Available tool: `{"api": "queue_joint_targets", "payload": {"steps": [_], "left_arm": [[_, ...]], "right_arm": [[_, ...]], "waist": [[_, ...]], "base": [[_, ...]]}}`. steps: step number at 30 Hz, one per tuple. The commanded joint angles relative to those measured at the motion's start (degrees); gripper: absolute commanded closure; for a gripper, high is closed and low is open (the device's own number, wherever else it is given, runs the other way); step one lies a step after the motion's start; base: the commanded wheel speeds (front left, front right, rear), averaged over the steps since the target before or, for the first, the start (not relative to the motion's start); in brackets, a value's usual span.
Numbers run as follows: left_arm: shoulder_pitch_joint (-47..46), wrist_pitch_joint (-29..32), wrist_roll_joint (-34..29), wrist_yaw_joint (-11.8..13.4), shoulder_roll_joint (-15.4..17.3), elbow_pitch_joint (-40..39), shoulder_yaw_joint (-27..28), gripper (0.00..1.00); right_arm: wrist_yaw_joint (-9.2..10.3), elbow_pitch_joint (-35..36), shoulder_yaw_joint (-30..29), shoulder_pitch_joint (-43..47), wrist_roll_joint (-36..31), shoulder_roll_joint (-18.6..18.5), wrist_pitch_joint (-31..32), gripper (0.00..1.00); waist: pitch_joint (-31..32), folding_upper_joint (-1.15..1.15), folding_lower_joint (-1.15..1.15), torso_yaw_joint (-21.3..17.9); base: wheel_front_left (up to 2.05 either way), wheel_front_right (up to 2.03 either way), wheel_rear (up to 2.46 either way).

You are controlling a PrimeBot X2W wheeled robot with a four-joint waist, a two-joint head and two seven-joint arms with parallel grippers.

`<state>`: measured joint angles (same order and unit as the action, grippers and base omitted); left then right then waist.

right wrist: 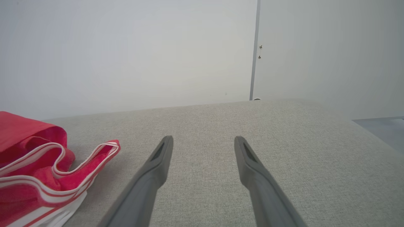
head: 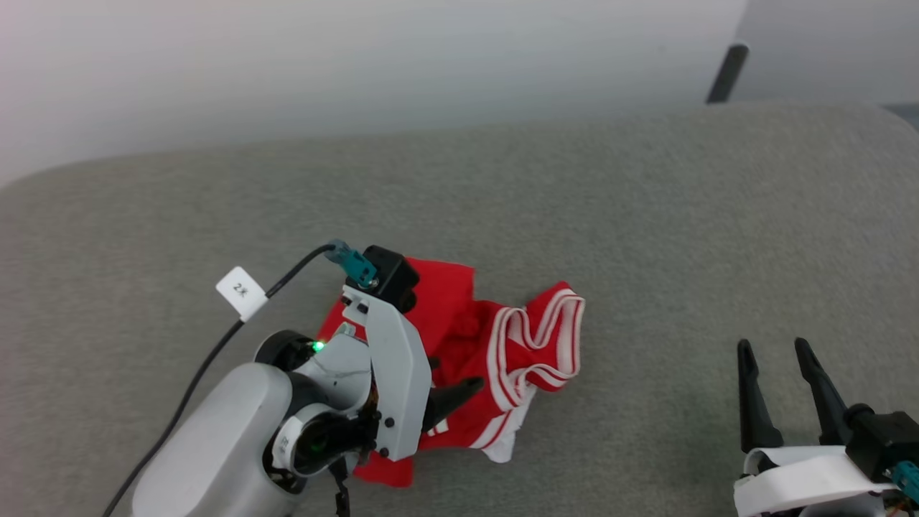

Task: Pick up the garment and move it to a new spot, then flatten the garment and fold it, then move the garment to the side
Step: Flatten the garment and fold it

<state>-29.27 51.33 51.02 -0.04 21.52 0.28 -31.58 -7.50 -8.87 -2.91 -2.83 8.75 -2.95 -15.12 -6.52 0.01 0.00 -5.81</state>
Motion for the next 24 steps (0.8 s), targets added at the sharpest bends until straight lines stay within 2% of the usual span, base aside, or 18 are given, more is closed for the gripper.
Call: {"api": "queue_joint_targets", "payload": {"steps": [1, 12, 19, 20, 21, 22, 24], "left_arm": [[-0.5, 0.0, -0.4, -0.2, 0.2, 0.3, -0.1, 0.00], [0.1, -0.8, -3.4, -0.3, 0.0, 3.6, -3.0, 0.00], [-0.7, -3.0, -5.5, -1.3, -0.3, 9.8, -4.3, 0.00], [-1.0, -3.5, -6.0, -1.4, -0.3, 10.7, -4.4, 0.08], [-1.1, -3.5, -6.1, -1.6, -0.4, 11.6, -4.6, 0.64], [-1.2, -3.4, -5.9, -1.9, -0.5, 12.2, -4.7, 1.00], [-1.8, -3.1, -5.2, -2.0, -0.9, 13.1, -4.4, 1.00]], "right_arm": [[0.02, 0.0, 0.4, -0.6, 0.4, 0.1, 0.0, 0.00], [0.02, -0.2, 1.8, -2.7, 2.9, 0.1, 0.0, 0.00], [0.02, -0.5, 2.4, -3.9, 3.7, 0.1, 0.0, 0.00], [0.02, -0.5, 2.4, -4.0, 3.8, 0.1, 0.0, 0.00], [0.02, -0.6, 2.5, -3.9, 3.7, 0.1, 0.0, 0.00], [0.02, -0.6, 2.5, -3.9, 3.7, 0.1, 0.0, 0.00], [0.02, -0.6, 2.2, -3.8, 3.4, 0.1, 0.0, 0.00]], "waist": [[-2.8, -0.01, 0.00, -2.8], [-6.5, -0.01, 0.00, -6.3], [-7.6, -0.01, 0.00, -6.8], [-7.6, -0.01, 0.00, -6.8], [-7.6, -0.01, 0.00, -6.8], [-7.5, -0.01, 0.00, -6.8], [-7.2, -0.01, 0.00, -6.6]], "base": [[0.00, 0.00, 0.00], [0.00, 0.00, 0.00], [0.00, 0.00, 0.00], [0.00, 0.00, 0.00], [0.00, 0.00, 0.00], [0.00, 0.00, 0.00], [0.00, 0.00, 0.00]]}}
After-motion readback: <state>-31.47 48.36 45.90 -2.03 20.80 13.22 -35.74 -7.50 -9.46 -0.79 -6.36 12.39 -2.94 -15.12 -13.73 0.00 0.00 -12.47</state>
